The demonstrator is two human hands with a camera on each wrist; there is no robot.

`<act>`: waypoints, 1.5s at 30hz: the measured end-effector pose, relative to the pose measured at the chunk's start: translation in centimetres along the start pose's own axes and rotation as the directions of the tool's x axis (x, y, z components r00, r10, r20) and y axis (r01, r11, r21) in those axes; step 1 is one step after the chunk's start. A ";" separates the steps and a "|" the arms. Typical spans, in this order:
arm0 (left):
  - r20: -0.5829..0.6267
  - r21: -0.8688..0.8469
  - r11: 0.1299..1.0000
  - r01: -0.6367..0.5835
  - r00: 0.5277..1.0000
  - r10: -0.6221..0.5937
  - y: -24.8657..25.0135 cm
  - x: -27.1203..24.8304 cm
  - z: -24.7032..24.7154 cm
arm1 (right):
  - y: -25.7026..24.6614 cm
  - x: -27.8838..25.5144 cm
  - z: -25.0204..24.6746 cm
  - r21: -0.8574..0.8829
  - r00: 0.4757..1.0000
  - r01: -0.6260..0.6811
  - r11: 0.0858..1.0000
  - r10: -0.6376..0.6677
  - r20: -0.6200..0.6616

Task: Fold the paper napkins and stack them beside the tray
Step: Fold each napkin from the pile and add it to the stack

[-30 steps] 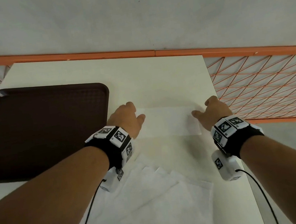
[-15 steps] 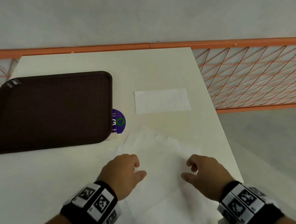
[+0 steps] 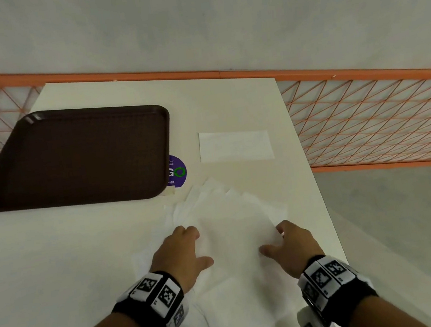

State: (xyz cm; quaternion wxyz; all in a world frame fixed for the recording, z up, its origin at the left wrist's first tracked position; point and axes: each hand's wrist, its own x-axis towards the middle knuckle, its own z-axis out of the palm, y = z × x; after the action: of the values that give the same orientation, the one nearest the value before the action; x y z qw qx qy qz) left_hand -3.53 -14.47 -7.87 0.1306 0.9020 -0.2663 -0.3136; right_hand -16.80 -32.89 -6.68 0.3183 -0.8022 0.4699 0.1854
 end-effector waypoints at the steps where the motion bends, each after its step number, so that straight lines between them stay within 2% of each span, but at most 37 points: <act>1: -0.006 -0.004 1.000 -0.003 1.000 0.003 0.0 0.0 0.1 | -0.1 -0.3 -0.1 0.002 1.000 0.016 1.000 -0.016 -0.022; 5: -0.014 -0.005 1.000 -0.010 1.000 0.010 -0.1 0.0 0.2 | -0.7 -1.9 -0.3 -0.058 0.986 0.102 0.993 -0.108 -0.124; 10: -0.018 -0.010 1.000 -0.019 1.000 0.019 -0.3 0.0 0.3 | -0.7 -4.0 -0.3 -0.158 0.929 0.244 0.957 -0.277 -0.247; 17: -0.027 -0.052 0.998 -0.043 0.999 0.042 -0.7 -0.4 -0.1 | -1.0 -4.4 -1.6 -0.159 0.906 0.268 0.950 -0.304 -0.295; 22: -0.016 -0.151 0.987 -0.054 0.999 0.052 -1.3 -0.7 0.1 | -0.8 -3.8 -2.9 0.037 0.831 0.440 0.897 -0.392 -0.396; 25: -0.043 -0.264 0.964 -0.026 0.999 0.015 -1.8 -0.9 -0.1 | -1.1 -4.0 -3.5 0.227 0.847 0.496 0.838 -0.408 -0.341; 28: -0.082 -0.375 0.926 0.042 0.994 -0.078 -2.4 -1.0 -0.5 | -1.7 -4.1 -3.9 0.370 0.858 0.502 0.782 -0.397 -0.325; 30: -0.052 -0.474 0.872 0.124 0.984 -0.168 -2.5 -0.9 -0.8 | -2.1 -3.8 -4.0 0.432 0.871 0.483 0.762 -0.365 -0.329; 31: -0.006 -0.573 0.801 0.173 0.977 -0.215 -2.4 -0.8 -1.0 | -2.1 -3.5 -4.0 0.485 0.886 0.455 0.746 -0.328 -0.326; 32: 0.072 -0.686 0.691 0.229 0.966 -0.248 -2.0 -0.8 -1.3 | -2.0 -3.1 -4.0 0.545 0.905 0.419 0.727 -0.283 -0.319; 34: 0.224 -0.826 0.465 0.319 0.943 -0.248 -1.1 -1.2 -2.0 | -1.5 -2.5 -3.8 0.639 0.935 0.346 0.687 -0.201 -0.291; 35: 0.257 -0.860 0.391 0.329 0.940 -0.224 -0.7 -1.4 -2.4 | -1.1 -2.2 -3.6 0.673 0.947 0.313 0.670 -0.167 -0.274; 36: 0.264 -0.882 0.346 0.321 0.943 -0.203 -0.4 -1.6 -2.6 | -0.8 -1.8 -3.4 0.705 0.958 0.276 0.653 -0.131 -0.254; 37: 0.250 -0.891 0.338 0.304 0.949 -0.194 -0.2 -1.7 -2.7 | -0.4 -1.6 -3.2 0.736 0.968 0.240 0.633 -0.096 -0.233; 38: 0.226 -0.887 0.363 0.286 0.954 -0.199 -0.1 -1.8 -2.5 | -0.1 -1.3 -3.0 0.762 0.976 0.202 0.615 -0.060 -0.211; 41: 0.147 -0.792 0.552 0.260 0.959 -0.241 -0.3 -1.5 -1.4 | 0.9 -0.7 -2.4 0.798 0.990 0.101 0.594 0.023 -0.142; 43: 0.110 -0.710 0.665 0.232 0.969 -0.220 -0.6 -1.1 -0.4 | 1.3 -0.7 -2.1 0.797 0.991 0.095 0.597 0.015 -0.130; 45: 0.073 -0.654 0.727 0.210 0.974 -0.216 -0.8 -0.6 0.1 | 1.2 -1.1 -2.3 0.781 0.987 0.153 0.605 -0.061 -0.146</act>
State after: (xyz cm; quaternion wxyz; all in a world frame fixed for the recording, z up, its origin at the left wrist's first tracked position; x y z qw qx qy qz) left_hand -3.65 -13.52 -7.99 0.4035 0.8241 -0.0334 -0.3963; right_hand -18.36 -34.18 -4.75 0.6243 -0.6151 0.4706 -0.1018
